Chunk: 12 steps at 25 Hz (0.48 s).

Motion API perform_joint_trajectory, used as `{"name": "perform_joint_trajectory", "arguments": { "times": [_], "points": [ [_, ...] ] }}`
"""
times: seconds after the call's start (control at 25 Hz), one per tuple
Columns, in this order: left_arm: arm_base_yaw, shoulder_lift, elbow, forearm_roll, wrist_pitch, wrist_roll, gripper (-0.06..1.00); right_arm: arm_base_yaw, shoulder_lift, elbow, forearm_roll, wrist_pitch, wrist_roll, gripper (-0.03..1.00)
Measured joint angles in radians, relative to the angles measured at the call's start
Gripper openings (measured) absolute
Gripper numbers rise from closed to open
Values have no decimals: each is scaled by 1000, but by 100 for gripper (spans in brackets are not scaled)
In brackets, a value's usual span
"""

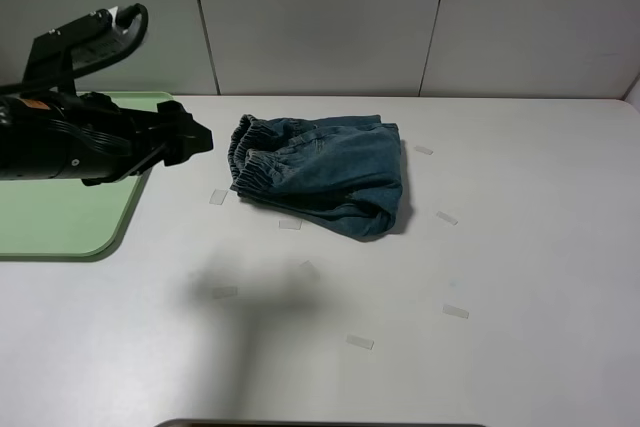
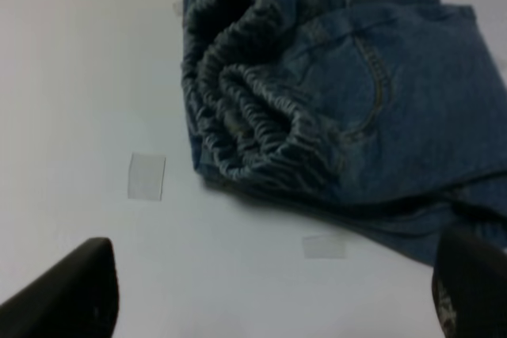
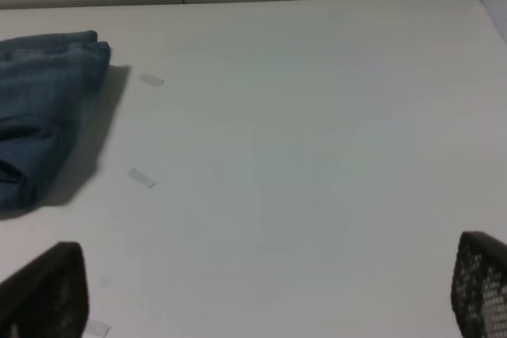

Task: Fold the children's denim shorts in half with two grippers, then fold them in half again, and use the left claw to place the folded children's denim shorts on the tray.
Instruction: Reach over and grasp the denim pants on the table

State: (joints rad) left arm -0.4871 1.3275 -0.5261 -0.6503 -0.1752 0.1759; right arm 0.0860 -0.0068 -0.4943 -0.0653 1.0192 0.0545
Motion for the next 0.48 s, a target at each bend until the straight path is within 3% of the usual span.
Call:
{"name": "perform_joint_trajectory", "arguments": {
  "times": [0.32, 0.48],
  "points": [
    [21, 11, 0, -13, 32, 6, 79, 0, 0, 0, 0, -1, 0, 69],
    [99, 11, -2, -26, 87, 3, 79, 0, 0, 0, 0, -1, 0, 69]
  ]
}}
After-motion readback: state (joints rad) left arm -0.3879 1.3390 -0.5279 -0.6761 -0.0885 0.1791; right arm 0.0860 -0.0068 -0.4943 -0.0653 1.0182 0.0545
